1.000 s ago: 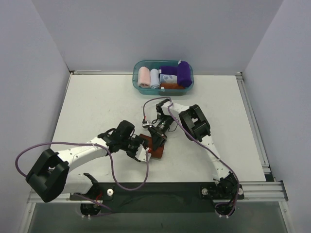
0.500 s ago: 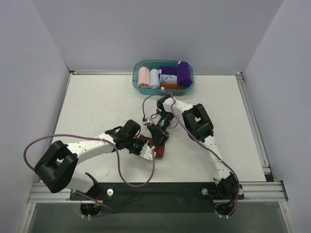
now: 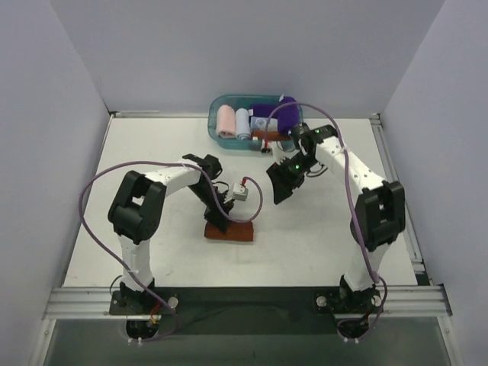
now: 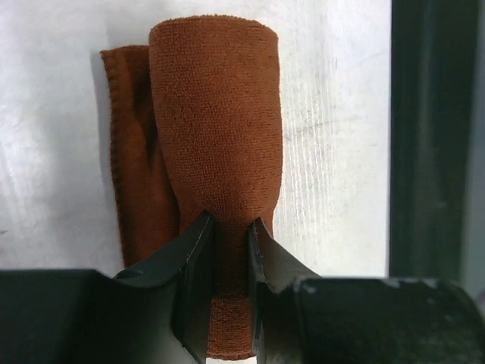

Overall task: Roll the towels
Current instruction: Roll the towel

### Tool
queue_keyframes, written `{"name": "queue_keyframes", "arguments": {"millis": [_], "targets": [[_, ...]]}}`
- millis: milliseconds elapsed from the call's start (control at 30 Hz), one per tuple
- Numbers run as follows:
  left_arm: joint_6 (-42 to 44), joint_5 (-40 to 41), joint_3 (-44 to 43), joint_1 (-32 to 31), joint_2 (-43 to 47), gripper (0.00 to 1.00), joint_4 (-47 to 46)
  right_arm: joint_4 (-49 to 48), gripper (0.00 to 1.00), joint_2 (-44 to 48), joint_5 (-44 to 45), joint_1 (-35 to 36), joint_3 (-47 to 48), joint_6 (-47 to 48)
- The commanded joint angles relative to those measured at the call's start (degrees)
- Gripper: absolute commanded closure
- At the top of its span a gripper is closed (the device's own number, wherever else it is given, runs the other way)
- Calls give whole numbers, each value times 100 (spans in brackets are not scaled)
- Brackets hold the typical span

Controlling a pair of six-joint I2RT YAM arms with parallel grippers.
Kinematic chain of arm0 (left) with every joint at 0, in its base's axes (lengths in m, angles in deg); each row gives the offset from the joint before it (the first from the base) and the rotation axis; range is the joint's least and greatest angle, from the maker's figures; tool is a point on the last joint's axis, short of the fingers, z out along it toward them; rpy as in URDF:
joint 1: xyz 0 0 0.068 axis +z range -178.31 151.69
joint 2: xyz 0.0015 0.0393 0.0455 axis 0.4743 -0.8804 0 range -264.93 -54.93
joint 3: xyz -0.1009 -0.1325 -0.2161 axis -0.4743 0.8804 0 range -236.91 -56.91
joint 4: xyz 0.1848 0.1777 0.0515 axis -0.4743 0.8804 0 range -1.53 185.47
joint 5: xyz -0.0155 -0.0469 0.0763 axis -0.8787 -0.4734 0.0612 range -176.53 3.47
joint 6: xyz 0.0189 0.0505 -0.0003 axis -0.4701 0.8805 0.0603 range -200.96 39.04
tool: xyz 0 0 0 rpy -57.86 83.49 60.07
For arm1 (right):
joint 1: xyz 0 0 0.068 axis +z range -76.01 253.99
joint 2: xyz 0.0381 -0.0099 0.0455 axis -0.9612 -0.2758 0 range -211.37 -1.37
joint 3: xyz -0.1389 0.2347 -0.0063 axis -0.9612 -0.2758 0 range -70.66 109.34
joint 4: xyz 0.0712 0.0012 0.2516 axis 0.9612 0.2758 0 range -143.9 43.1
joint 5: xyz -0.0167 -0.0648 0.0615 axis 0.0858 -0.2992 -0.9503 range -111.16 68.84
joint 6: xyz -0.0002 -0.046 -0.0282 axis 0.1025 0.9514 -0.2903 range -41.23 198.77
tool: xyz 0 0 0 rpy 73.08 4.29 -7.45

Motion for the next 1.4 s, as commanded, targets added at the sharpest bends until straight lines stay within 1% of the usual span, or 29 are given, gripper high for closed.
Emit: {"name": "queue_keyframes", "arguments": {"millis": [0,33,67,100,167,200,267,333,367,400,433,467,533,567,600,633,667,733,767,833,933,1233,1333,1367], "targets": [[253,-372,-1157,457,-1152,100,1626,-187,46,710,353,50,-754,-18],[376,-407,-1438,527,-1712,100,1857,-231,46,876,379,59,-930,-18],[421,-451,-2024,667,-1970,100,2198,-292,46,1130,405,76,-1175,-10],[491,-443,-2282,721,-2434,100,2393,-327,46,1255,440,94,-1308,-9],[456,-451,-2758,843,-2823,100,2588,-450,46,1614,555,216,-1511,-27],[465,-451,-3142,853,-3130,100,2789,-512,46,1712,633,287,-1712,-44],[439,-434,-3391,897,-3343,99,2913,-739,46,1975,983,550,-1889,-80],[430,-399,-3611,897,-3536,99,3010,-933,46,2099,1379,1076,-2074,-123],[473,-425,-3682,897,-3589,99,3158,-1178,46,2169,1773,1252,-2118,-185],[456,-416,-3726,888,-3642,98,3151,-1302,46,2170,1968,1628,-2153,-194],[421,-408,-3770,888,-3660,98,3168,-1538,45,2144,2135,1797,-2145,-220],[430,-408,-3796,897,-3686,98,3212,-1654,44,2022,2511,1973,-2136,-220],[421,-416,-3797,897,-3686,98,3204,-1865,43,1828,2908,2474,-2031,-203],[404,-425,-3762,888,-3678,97,3169,-2118,38,1627,3302,2632,-2013,-151],[377,-434,-3762,888,-3678,96,3151,-2243,29,1538,3480,2791,-1978,-107],[377,-425,-3753,897,-3678,96,3160,-2374,27,1433,3621,3079,-1969,-80],[377,-442,-3744,897,-3669,95,3151,-2619,16,1232,3735,3204,-1925,-45],[377,-451,-3753,897,-3686,94,3151,-2971,16,1029,4017,3476,-1899,87],[377,-443,-3770,897,-3695,94,3160,-3104,16,845,4096,3565,-1916,148],[377,-451,-3797,897,-3730,94,3177,-3489,16,659,4569,3688,-1925,349],[377,-434,-3788,897,-3730,93,3195,-3824,18,334,4773,3829,-1960,657],[421,-451,-3849,897,-3792,92,3256,-4238,27,-220,4361,3786,-2364,1194],[421,-434,-3876,888,-3827,91,3283,-4239,33,-405,4177,3689,-2373,1239],[421,-434,-3911,888,-3836,91,3309,-4222,42,-466,4159,3663,-2365,1230]]}}
